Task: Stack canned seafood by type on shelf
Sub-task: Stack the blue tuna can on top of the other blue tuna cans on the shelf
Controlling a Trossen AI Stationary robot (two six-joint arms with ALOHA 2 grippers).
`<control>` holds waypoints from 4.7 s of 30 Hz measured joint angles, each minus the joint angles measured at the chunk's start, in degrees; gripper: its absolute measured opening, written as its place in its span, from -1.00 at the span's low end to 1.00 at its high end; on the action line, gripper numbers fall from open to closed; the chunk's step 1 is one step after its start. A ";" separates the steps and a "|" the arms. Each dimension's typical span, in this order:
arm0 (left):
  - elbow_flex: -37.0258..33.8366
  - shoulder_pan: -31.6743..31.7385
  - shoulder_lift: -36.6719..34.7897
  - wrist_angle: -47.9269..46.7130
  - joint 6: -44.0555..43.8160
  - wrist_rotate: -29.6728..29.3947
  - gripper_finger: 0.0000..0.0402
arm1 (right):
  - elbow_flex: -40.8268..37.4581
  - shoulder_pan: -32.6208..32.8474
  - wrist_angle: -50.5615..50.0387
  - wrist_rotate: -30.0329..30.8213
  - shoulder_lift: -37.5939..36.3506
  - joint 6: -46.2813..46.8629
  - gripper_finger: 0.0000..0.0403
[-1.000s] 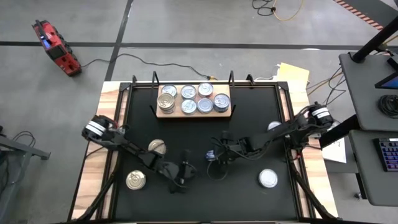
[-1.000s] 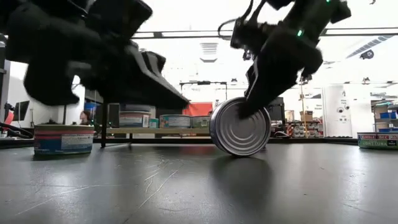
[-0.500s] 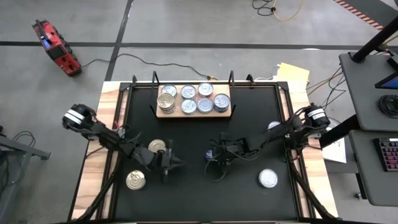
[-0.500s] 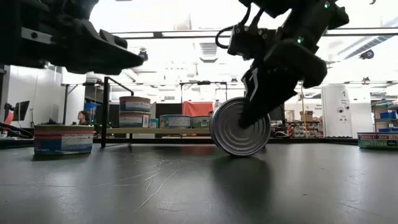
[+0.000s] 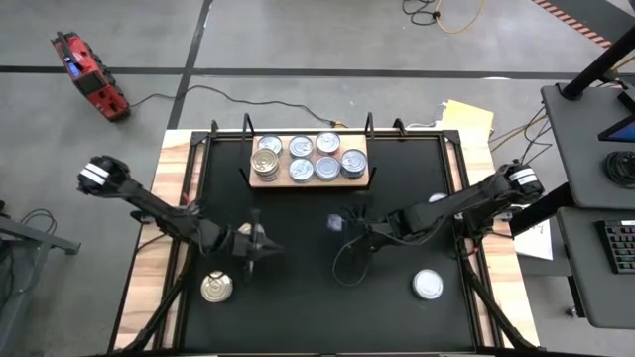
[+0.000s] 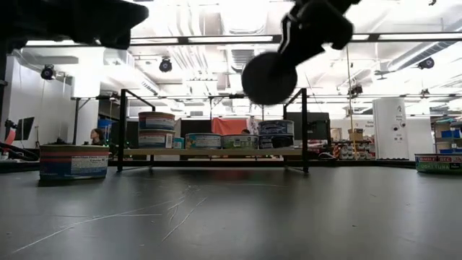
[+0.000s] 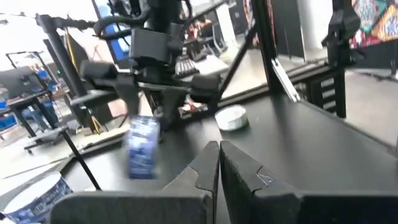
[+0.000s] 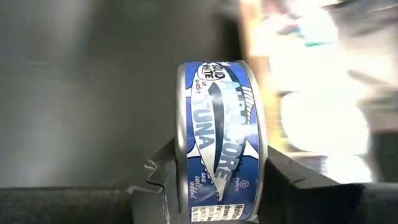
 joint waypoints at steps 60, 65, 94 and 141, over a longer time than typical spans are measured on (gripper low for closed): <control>-2.46 0.00 -43.58 -48.54 11.87 3.25 -1.00 | 32.93 -21.80 -40.15 15.90 21.09 0.10 -0.34; -2.44 0.00 -43.56 -48.54 11.31 3.25 -1.00 | 32.93 -23.43 -39.93 12.94 21.05 -4.77 -0.34; -2.39 0.01 -43.54 -48.15 10.30 3.22 -1.00 | 22.92 -22.54 -30.40 22.79 17.94 -5.39 -0.34; -2.39 0.00 -43.52 -47.90 10.43 3.24 -1.00 | 22.65 -22.71 -27.69 11.18 17.86 0.05 0.21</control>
